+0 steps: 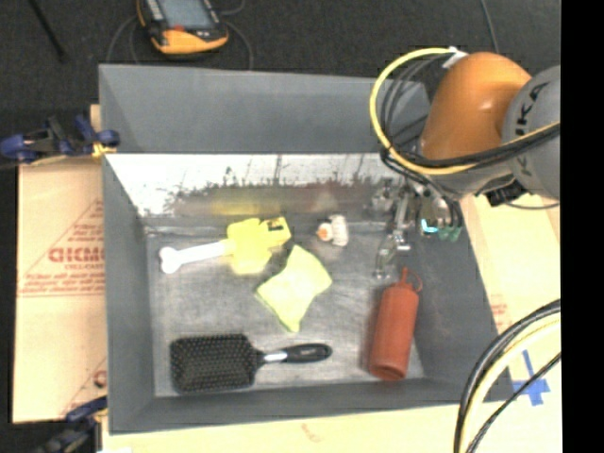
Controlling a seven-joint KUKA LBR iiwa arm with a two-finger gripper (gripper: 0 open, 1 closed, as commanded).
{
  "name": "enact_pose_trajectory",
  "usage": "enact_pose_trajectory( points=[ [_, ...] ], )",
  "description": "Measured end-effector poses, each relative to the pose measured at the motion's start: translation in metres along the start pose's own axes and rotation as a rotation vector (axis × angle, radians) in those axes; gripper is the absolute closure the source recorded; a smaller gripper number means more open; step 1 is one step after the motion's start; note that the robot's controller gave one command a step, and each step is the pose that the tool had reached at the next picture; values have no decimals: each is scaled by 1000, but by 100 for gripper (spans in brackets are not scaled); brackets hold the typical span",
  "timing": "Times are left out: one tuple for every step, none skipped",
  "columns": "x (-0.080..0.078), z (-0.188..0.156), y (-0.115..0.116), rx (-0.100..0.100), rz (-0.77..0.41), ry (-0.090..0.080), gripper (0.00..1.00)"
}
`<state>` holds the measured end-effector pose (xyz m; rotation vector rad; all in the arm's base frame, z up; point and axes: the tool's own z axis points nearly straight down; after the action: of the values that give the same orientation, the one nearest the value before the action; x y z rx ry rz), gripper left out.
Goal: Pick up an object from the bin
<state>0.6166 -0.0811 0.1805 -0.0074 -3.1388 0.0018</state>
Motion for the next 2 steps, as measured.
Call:
enact_pose_trajectory(
  points=[
    [-1, -3, 0, 0, 0, -4, 0],
    [6, -15, -17, -2, -121, -6, 0]
  ],
)
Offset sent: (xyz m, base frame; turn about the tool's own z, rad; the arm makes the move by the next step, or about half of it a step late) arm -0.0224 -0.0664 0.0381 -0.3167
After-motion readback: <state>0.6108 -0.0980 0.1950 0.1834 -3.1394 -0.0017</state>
